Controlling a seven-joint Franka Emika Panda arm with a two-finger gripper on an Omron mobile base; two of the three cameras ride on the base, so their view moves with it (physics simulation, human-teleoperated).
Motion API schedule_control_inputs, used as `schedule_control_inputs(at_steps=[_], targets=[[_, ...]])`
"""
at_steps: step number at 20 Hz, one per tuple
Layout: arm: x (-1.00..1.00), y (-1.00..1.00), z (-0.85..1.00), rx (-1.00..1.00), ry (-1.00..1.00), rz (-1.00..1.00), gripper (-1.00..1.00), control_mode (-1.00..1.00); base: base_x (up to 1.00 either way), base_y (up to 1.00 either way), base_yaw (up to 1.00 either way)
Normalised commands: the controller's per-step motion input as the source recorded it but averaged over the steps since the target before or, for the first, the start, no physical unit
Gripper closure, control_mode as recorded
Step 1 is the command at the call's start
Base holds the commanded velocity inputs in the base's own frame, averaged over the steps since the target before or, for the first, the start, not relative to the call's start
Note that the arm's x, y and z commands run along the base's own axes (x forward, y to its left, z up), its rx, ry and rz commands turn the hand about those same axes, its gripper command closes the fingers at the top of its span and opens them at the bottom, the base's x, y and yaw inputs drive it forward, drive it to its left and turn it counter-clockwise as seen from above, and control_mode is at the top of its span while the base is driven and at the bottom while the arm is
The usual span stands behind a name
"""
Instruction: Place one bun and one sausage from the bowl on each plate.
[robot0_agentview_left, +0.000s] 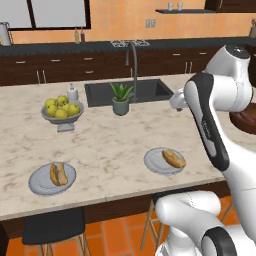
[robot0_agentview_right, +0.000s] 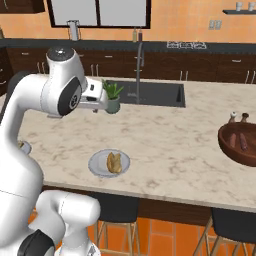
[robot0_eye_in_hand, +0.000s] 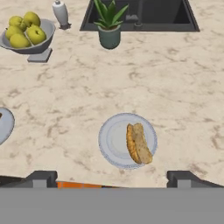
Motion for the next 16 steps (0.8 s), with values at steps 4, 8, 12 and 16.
schedule_control_inputs(at_steps=[4, 8, 12, 16], targets=[[0.00, 0.00, 0.00, 0.00, 0.00, 0.00, -1.00, 1.00, -0.96, -0.60, 0.00], [0.00, 0.00, 0.00, 0.00, 0.00, 0.00, -1.00, 1.00, -0.26, -1.00, -0.09], [0.00, 0.00, 0.00, 0.00, 0.00, 0.00, -1.00, 1.00, 0.04, -1.00, -0.09], [0.00, 0.00, 0.00, 0.00, 0.00, 0.00, -1.00, 1.00, 0.42, -1.00, -0.01]])
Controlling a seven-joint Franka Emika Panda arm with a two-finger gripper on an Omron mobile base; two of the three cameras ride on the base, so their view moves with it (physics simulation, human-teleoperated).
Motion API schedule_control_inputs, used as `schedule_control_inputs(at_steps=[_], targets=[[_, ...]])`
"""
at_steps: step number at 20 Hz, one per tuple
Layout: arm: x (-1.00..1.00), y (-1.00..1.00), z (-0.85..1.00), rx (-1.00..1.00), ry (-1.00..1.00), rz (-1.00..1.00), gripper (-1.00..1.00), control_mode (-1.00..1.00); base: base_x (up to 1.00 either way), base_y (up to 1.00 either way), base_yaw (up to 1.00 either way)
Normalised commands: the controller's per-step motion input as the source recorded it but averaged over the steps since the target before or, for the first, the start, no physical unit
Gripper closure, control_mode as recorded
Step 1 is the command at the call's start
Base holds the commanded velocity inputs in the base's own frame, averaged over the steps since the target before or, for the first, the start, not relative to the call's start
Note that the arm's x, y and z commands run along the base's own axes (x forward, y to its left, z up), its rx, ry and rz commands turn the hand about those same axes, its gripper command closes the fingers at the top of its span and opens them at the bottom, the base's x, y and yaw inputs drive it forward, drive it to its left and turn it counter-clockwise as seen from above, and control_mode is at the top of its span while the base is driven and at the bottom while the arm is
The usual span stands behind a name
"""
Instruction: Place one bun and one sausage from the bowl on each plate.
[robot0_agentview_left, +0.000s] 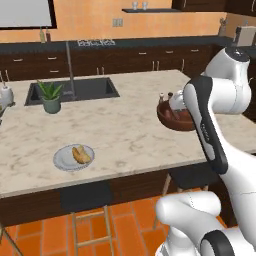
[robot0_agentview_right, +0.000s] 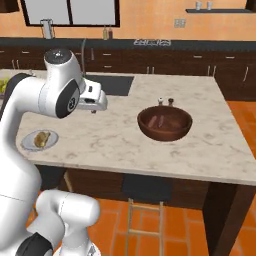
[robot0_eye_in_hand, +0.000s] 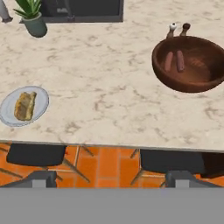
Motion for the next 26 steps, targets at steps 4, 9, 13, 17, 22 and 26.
schedule_control_inputs(at_steps=[4, 9, 13, 17, 22, 26], targets=[[0.00, 0.00, 0.00, 0.00, 0.00, 0.00, -1.00, 1.00, 0.72, -0.82, 0.11], [0.00, 0.00, 0.00, 0.00, 0.00, 0.00, -1.00, 1.00, 0.23, -0.37, 0.35], [0.00, 0.00, 0.00, 0.00, 0.00, 0.00, -1.00, 1.00, 0.07, -0.79, 0.27], [0.00, 0.00, 0.00, 0.00, 0.00, 0.00, -1.00, 1.00, 0.23, -0.84, -0.01], [0.00, 0.00, 0.00, 0.00, 0.00, 0.00, -1.00, 1.00, 0.69, -0.07, -0.02], [0.00, 0.00, 0.00, 0.00, 0.00, 0.00, -1.00, 1.00, 0.38, -0.02, -0.04]])
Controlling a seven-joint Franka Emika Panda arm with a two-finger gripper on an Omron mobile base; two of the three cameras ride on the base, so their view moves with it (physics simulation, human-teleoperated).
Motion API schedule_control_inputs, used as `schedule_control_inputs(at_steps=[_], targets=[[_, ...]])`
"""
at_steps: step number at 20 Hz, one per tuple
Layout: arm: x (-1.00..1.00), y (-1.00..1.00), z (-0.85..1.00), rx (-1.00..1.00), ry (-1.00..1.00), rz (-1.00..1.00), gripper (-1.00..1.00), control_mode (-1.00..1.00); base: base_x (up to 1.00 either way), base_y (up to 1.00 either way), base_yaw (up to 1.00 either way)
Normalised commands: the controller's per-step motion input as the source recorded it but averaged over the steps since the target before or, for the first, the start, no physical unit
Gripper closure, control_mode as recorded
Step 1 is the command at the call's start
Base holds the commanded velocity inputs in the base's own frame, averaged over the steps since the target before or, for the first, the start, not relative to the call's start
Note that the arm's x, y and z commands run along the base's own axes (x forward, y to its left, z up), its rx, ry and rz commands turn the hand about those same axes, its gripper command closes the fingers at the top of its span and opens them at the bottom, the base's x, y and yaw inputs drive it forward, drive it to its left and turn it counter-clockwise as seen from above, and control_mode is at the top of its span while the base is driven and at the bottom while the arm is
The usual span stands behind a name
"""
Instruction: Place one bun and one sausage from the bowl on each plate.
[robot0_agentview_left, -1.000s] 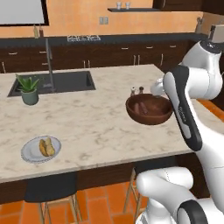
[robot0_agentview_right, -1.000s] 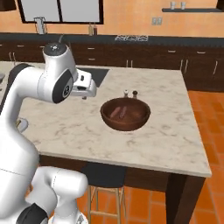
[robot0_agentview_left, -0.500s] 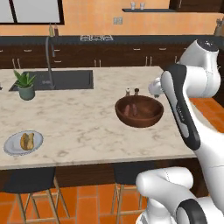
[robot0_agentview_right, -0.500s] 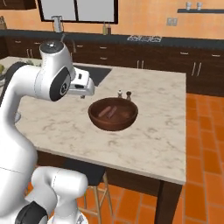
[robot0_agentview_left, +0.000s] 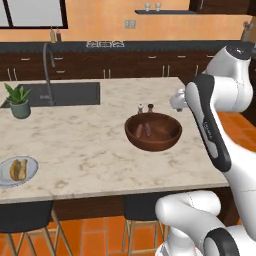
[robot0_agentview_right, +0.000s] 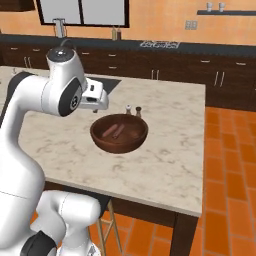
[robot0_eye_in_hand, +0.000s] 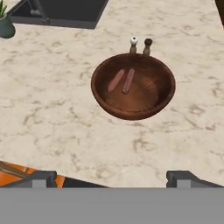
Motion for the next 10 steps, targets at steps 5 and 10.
schedule_control_inputs(at_steps=[5, 10], targets=[[0.31, -0.07, -0.18, 0.08, 0.06, -0.01, -1.00, -1.00, 0.18, 0.00, -0.04], [1.00, 0.00, -0.75, 0.14, 0.14, 0.00, -1.00, -1.00, 0.00, 0.00, 0.00]])
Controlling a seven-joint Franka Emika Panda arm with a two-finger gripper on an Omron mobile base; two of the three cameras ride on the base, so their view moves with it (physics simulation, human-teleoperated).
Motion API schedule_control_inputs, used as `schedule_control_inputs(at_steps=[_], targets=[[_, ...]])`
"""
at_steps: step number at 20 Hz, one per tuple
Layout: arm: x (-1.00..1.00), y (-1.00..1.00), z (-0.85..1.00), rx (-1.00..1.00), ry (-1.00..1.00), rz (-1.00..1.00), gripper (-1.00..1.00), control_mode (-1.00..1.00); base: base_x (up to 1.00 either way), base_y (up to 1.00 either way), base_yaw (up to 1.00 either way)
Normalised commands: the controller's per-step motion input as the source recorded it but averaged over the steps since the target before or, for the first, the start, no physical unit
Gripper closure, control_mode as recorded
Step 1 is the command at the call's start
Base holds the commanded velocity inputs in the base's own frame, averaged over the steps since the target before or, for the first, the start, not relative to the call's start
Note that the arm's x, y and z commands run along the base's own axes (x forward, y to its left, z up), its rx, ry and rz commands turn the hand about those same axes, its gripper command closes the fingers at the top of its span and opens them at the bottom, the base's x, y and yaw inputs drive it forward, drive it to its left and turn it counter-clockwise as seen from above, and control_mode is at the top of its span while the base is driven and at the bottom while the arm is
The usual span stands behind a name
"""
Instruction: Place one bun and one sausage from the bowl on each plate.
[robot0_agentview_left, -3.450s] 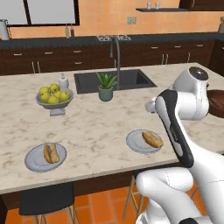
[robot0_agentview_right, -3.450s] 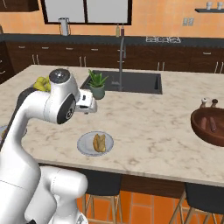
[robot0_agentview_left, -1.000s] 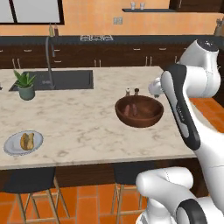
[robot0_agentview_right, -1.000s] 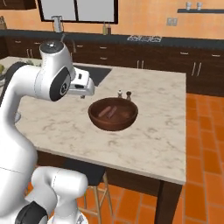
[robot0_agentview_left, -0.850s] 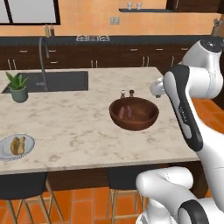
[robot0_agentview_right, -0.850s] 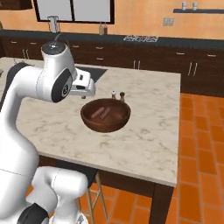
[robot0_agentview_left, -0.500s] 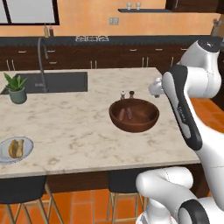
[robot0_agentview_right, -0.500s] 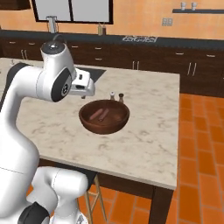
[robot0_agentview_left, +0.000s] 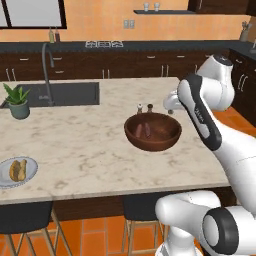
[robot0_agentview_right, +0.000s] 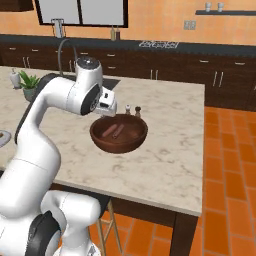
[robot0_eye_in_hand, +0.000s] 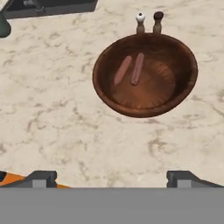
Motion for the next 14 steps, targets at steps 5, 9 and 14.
schedule_control_inputs(at_steps=[5, 9, 14], targets=[[1.00, 0.00, -1.00, -0.03, 0.15, -0.06, -1.00, -1.00, 0.00, 0.00, 0.00], [0.81, 0.00, -0.68, 0.00, 0.04, -0.04, -1.00, -1.00, 0.00, 0.00, 0.00], [0.00, 0.00, 0.00, 0.00, 0.00, 0.00, -1.00, -1.00, 0.00, 0.00, 0.00]])
